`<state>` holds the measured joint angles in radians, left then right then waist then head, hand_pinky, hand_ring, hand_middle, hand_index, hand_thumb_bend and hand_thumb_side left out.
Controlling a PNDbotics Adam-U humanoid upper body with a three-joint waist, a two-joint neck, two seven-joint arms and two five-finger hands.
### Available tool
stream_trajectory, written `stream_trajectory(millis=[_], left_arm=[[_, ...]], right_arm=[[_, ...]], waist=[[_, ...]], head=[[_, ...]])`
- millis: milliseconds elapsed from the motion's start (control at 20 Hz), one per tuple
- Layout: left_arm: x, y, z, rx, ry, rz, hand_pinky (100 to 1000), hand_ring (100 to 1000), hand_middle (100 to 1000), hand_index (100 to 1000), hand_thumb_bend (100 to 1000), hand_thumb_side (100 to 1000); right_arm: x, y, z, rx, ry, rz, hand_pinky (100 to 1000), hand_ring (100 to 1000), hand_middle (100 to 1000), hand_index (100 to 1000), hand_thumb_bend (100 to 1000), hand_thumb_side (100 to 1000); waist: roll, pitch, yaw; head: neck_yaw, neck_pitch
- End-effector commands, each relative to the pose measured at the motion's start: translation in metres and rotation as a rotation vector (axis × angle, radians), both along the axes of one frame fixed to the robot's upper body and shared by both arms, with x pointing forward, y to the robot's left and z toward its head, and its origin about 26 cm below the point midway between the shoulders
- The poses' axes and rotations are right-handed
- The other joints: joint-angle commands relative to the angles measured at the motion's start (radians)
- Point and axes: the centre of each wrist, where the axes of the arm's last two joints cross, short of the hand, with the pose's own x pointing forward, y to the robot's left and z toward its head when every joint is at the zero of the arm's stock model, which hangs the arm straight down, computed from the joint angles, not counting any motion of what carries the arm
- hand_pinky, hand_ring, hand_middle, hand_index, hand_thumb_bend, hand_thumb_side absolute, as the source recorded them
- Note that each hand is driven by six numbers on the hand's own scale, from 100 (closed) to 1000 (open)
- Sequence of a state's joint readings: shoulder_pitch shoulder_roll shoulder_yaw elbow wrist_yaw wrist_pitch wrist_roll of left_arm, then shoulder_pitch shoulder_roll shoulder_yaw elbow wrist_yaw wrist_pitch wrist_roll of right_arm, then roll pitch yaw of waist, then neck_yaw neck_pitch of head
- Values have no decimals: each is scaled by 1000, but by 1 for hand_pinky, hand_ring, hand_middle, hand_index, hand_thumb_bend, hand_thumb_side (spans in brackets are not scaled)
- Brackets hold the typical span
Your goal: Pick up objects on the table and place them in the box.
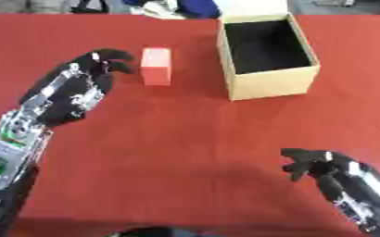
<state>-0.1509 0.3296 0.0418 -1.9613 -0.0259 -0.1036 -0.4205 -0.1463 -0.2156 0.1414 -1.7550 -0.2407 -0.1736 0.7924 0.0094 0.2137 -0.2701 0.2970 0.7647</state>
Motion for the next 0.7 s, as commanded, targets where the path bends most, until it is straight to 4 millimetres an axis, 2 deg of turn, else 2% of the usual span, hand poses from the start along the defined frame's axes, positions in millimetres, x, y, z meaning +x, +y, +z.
stream_trajectory(millis=[50,200,250,450,650,700], left_arm=[[0,3,14,28,-52,0,1000,901,911,931,100,556],[1,4,15,31,-61,-2,1000,925,936,949,100,575],[1,4,16,31,-65,-2,1000,925,936,949,100,547],[4,6,25,44,-98,-9,1000,930,942,956,100,533],[7,10,42,95,-160,-20,1000,917,931,951,100,450],[8,11,48,111,-179,-22,1000,912,927,951,100,402]], right_arm=[[1,-3,5,1,-19,-7,841,939,573,812,100,555],[0,-2,4,-2,-16,-6,841,939,573,812,100,555],[0,-2,5,-2,-16,-6,841,939,573,812,100,555],[1,-2,5,-3,-15,-5,841,939,572,812,100,556],[0,-3,4,-7,-10,-8,841,939,572,812,100,556],[0,-3,3,-8,-9,-8,841,939,572,812,100,556]], waist=[[-2,-12,-2],[-2,-13,-1],[-1,-13,0],[1,-13,2],[5,-17,1],[6,-18,3]], head=[[0,3],[1,3],[0,1],[-2,5],[-8,5],[-10,4]])
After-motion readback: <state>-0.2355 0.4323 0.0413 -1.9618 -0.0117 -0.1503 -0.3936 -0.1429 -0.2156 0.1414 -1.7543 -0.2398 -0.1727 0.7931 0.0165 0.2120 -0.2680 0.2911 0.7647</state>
